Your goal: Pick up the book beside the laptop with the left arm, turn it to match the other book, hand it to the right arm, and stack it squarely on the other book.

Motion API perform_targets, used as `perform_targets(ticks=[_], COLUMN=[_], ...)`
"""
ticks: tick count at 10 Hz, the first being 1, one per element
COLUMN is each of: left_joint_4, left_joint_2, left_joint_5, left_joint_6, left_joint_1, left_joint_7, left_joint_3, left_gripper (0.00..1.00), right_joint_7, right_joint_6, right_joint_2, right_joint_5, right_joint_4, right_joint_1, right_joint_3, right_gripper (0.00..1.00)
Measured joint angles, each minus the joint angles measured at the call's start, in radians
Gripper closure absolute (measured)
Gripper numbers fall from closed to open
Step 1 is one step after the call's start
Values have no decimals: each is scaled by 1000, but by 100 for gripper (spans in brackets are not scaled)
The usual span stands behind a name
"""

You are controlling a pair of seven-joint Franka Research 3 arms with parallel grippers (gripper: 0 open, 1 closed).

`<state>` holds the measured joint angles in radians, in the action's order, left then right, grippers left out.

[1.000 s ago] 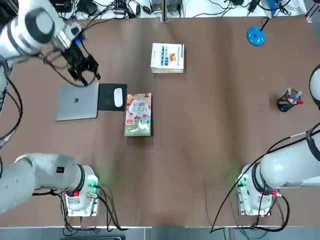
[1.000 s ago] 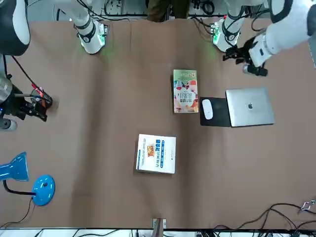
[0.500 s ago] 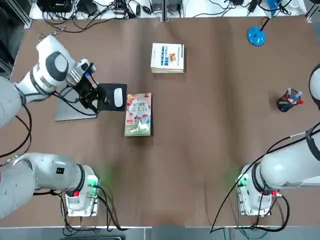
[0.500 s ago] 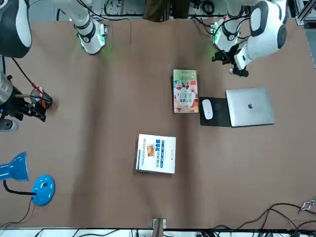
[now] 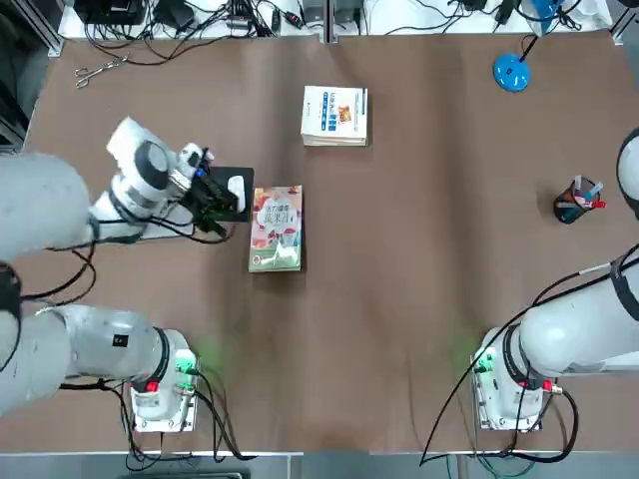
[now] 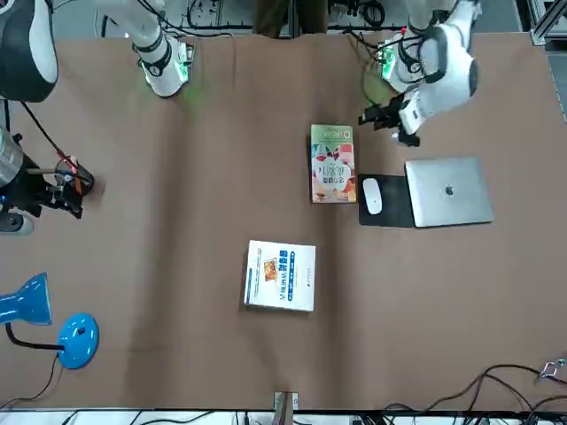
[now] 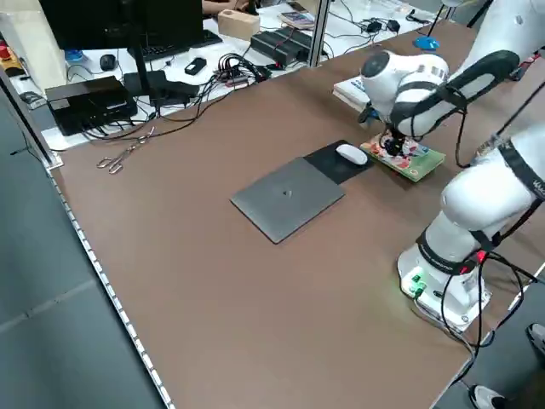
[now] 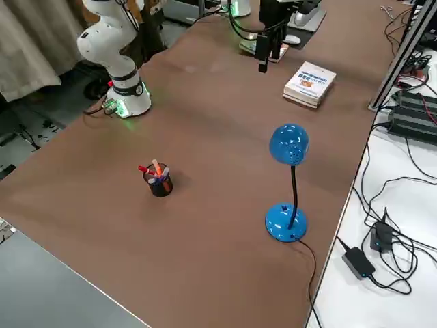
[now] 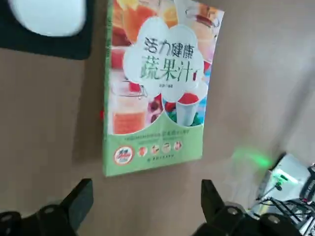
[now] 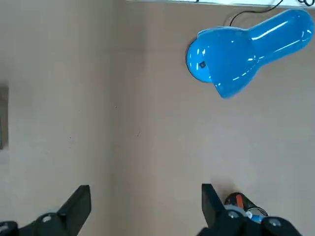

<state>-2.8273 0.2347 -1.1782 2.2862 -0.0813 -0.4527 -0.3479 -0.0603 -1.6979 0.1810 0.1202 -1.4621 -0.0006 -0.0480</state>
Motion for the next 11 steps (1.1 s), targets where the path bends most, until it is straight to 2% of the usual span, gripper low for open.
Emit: perform_targets(ticks=[1,3,5,8,11], left_joint_4=[-3,7,17,15,21], left_joint_2=[-89,-225,-250,-271,-344], left_joint_5=[-88,-118,-136,-240,-355], left_joint_6=[35,53,53,86,166], left_joint_1=[8,65,71,58,54], left_joint_7=[-131,-282,-294,-294,-324], left_joint_3=[-23,-11,-11,-18,-64], left_gripper=[4,4,4,5,6], right_joint_7=[1,6,10,12,12], right_joint_6=[0,0,2,5,12], right_joint_2=[0,0,0,0,0], right_joint_5=[0,0,0,1,1], right_joint_4=[0,0,0,0,-1], right_joint_1=[1,2,1,-1,-2], right_joint_3=[-2,-6,-5,-3,0], right_gripper=[1,1,1,1,1])
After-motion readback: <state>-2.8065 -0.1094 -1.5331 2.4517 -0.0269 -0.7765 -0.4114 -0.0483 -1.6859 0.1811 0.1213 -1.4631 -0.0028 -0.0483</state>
